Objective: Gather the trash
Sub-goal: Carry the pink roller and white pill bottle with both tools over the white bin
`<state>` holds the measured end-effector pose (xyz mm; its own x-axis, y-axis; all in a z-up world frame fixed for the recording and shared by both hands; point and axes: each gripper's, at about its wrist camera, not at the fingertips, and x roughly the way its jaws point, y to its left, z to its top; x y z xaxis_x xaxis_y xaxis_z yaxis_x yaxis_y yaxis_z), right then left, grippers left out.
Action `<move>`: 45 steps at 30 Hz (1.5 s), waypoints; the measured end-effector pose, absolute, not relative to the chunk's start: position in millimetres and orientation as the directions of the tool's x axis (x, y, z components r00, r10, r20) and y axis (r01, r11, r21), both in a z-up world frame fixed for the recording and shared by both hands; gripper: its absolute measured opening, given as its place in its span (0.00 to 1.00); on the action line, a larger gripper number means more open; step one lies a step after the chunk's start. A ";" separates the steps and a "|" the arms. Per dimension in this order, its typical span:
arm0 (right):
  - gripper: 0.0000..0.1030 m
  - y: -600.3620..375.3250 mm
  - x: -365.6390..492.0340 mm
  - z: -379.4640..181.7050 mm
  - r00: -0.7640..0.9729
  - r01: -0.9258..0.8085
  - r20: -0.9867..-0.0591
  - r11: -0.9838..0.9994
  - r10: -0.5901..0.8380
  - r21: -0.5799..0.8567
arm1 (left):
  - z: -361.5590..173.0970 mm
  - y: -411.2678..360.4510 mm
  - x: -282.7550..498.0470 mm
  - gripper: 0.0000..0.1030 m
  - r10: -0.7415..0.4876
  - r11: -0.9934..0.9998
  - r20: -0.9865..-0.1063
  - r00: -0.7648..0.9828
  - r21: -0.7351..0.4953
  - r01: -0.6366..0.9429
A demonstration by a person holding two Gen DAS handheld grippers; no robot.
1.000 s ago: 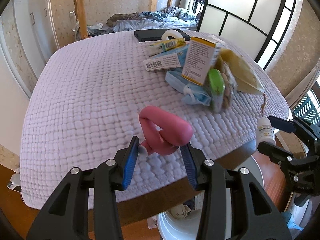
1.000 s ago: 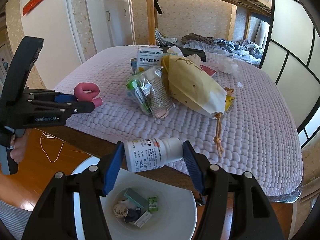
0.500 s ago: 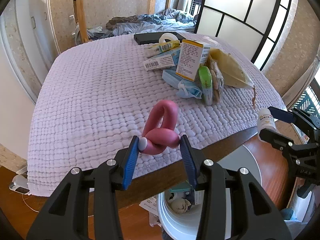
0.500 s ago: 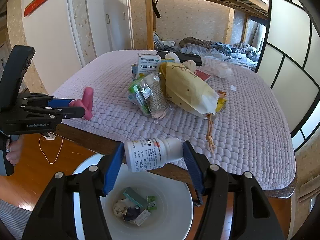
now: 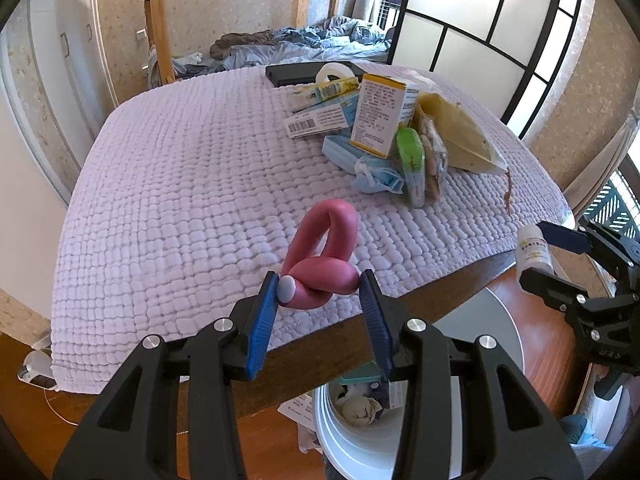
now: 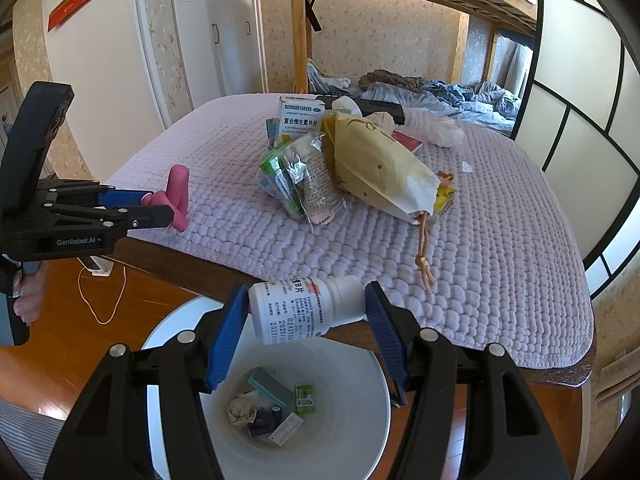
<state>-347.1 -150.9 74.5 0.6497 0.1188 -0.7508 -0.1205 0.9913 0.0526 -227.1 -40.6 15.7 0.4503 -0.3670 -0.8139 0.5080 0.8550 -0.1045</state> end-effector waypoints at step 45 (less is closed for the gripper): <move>0.57 -150.3 -340.9 67.0 0.634 -0.133 -0.756 0.986 0.162 0.099 | 9.6 -60.0 -181.4 0.61 -0.368 0.852 -0.809 0.459 -0.096 0.514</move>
<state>-340.9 -150.3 67.0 0.6339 0.1617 -0.7563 -0.1334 0.9861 0.0990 -181.4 -60.0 9.6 0.4588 -0.3675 -0.8090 0.5142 0.8523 -0.0956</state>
